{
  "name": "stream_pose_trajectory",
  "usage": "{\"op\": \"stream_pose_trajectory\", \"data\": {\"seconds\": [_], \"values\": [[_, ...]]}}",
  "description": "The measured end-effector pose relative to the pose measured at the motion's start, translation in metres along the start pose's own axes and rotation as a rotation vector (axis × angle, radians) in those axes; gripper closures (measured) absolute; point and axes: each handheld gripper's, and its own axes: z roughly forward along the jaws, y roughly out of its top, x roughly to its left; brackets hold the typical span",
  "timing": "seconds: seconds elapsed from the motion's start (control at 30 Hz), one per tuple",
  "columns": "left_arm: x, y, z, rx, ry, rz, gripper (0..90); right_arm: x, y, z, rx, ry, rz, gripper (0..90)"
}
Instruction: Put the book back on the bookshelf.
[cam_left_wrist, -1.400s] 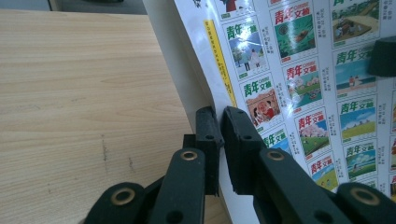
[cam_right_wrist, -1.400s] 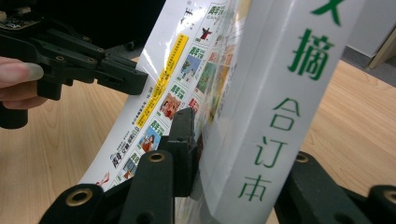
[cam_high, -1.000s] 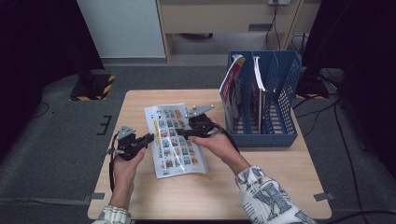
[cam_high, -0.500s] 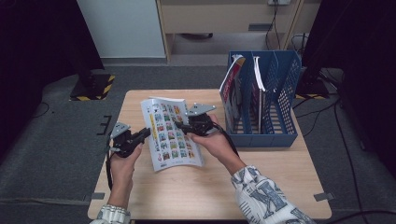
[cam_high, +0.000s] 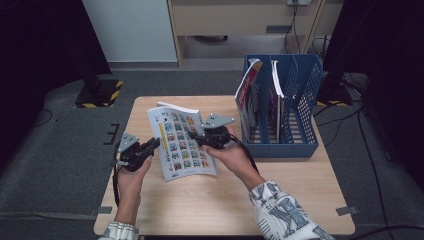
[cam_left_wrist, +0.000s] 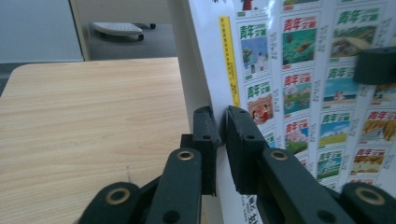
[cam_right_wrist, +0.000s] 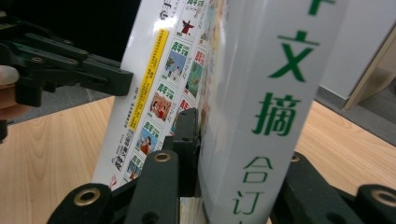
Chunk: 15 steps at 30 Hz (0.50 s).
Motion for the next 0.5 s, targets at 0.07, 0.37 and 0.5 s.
{"op": "stream_pose_trajectory", "data": {"seconds": [0.07,0.37,0.5], "values": [[0.0033,-0.0033,0.0014,0.006,-0.005,-0.010,79.2,0.0019,-0.0007,-0.0005,-0.004,0.007,-0.012,72.8],[0.0059,-0.0055,0.0025,0.005,0.001,-0.019,73.9,0.0055,-0.0005,0.0010,-0.021,0.014,-0.015,73.5],[0.0083,-0.0085,0.0046,0.006,0.002,-0.032,69.4,0.0069,-0.0001,0.0012,-0.027,0.020,-0.017,73.7]]}}
